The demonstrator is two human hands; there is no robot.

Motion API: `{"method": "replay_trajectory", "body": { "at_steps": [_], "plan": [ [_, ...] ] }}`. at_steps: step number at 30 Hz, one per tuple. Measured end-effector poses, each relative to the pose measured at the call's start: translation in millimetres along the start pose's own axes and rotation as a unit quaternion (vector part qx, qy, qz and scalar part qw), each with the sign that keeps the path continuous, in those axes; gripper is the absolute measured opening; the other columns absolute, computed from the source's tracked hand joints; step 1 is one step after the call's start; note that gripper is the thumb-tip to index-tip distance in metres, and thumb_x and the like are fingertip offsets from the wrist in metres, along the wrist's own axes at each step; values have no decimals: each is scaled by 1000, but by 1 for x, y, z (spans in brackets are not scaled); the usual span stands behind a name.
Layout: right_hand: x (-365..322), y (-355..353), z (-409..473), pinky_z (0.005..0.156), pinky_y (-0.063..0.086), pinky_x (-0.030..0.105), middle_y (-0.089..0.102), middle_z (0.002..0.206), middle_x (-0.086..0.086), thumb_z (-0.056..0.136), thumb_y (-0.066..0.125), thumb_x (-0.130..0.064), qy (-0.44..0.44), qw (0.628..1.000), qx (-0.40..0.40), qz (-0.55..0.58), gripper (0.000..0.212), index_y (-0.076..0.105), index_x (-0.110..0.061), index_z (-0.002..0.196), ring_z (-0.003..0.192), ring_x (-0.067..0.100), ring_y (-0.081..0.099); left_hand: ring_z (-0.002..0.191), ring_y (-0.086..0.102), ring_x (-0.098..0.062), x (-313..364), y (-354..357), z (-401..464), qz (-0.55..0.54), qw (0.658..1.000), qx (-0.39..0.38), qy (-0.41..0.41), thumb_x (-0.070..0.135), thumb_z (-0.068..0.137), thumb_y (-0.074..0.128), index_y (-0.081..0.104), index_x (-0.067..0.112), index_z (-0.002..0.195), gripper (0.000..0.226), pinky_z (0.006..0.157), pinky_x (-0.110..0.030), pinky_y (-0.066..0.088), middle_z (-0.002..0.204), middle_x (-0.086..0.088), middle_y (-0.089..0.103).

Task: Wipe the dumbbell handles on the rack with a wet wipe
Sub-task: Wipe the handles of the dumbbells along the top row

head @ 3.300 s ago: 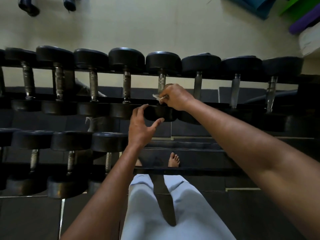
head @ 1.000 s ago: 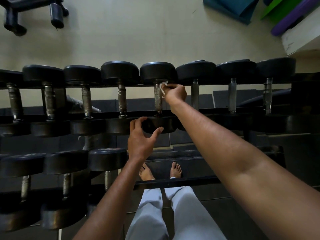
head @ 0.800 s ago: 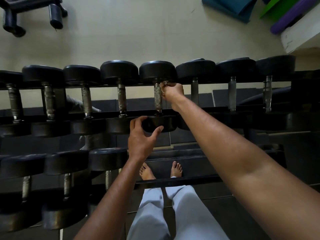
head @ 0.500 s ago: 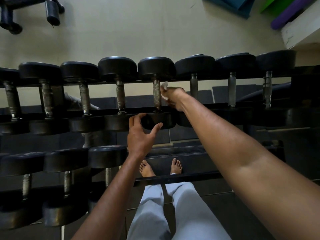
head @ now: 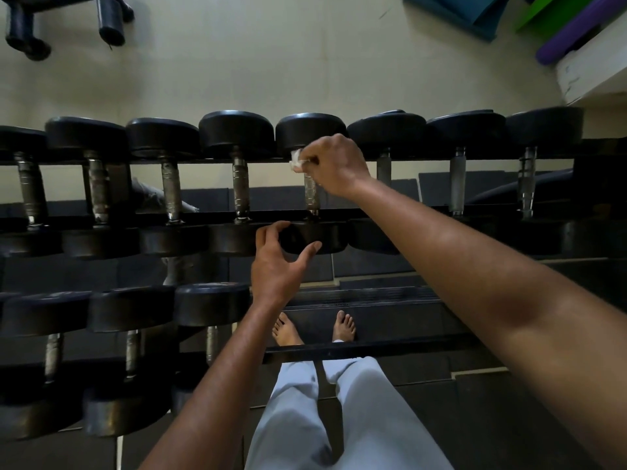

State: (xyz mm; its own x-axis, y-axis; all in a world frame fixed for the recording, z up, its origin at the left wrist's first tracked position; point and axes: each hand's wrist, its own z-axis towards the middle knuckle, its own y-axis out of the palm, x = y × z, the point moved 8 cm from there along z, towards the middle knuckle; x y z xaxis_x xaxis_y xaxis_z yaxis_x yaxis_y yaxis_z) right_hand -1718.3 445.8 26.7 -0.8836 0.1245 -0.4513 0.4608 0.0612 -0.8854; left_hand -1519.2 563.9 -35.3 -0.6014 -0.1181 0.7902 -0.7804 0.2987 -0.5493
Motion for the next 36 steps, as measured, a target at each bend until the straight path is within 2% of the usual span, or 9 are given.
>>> {"method": "replay_trajectory", "body": {
  "at_steps": [3,6,11,13,17,22,25,30,36],
  "plan": [
    [-21,14,11,67,44,31,75,88,3,102,61,-17,-74,983,-36,-166,20,78,-19,90,83,29,72,112,60,-8,-1,1,-1,-4,1000,1,-3,63,84,83,51,30,144,75,88,-35,64,140,11,43],
    [-21,27,11,68,57,37,76,94,8,98,56,-1,-91,959,-54,-265,25,76,-15,99,85,34,75,108,65,-12,-4,2,-1,-10,1000,0,1,66,84,81,50,34,143,74,84,-38,66,139,15,41],
    [-26,40,13,76,59,37,73,100,3,100,68,-17,-62,963,-157,-211,15,79,-21,109,85,24,69,108,64,-12,-8,2,-2,-3,1000,7,0,68,83,80,51,31,143,75,83,-36,65,140,13,45],
    [-29,50,-1,66,53,31,69,99,-1,99,71,-28,-77,958,-210,-181,15,77,-21,110,80,15,64,105,64,-11,-4,0,-3,-3,1000,13,1,68,84,80,52,30,140,73,80,-33,64,138,14,47],
    [-24,65,-32,73,58,33,68,104,-3,100,68,-26,-82,953,-252,-149,16,75,-25,114,86,15,66,102,60,-5,-3,2,-15,-13,999,49,-4,65,86,80,58,25,131,64,80,-18,53,128,14,48],
    [14,37,-37,77,60,29,71,113,-9,99,75,-31,63,981,-152,105,23,78,-24,120,82,9,70,109,61,-9,-31,31,-35,-136,971,84,-176,78,65,89,60,24,124,85,94,-26,52,117,9,62],
    [38,29,-43,73,66,36,74,112,-7,98,77,-31,116,971,-87,190,24,78,-21,120,69,16,75,133,54,-13,-38,69,-32,-266,936,44,-225,67,51,102,45,25,146,118,115,-32,46,143,7,54],
    [50,24,-37,70,63,30,76,110,-9,97,77,-36,94,978,-13,184,25,79,-25,119,61,7,72,140,52,-5,-39,97,-23,-359,906,108,-198,48,51,109,37,34,156,128,123,-36,43,154,12,52],
    [44,7,-28,82,62,40,79,107,-5,101,70,-31,-26,995,68,70,19,80,-25,117,94,14,73,136,59,-9,-60,106,-16,-413,882,109,-199,51,46,108,52,33,150,119,119,-36,47,146,10,62]
  ]
}}
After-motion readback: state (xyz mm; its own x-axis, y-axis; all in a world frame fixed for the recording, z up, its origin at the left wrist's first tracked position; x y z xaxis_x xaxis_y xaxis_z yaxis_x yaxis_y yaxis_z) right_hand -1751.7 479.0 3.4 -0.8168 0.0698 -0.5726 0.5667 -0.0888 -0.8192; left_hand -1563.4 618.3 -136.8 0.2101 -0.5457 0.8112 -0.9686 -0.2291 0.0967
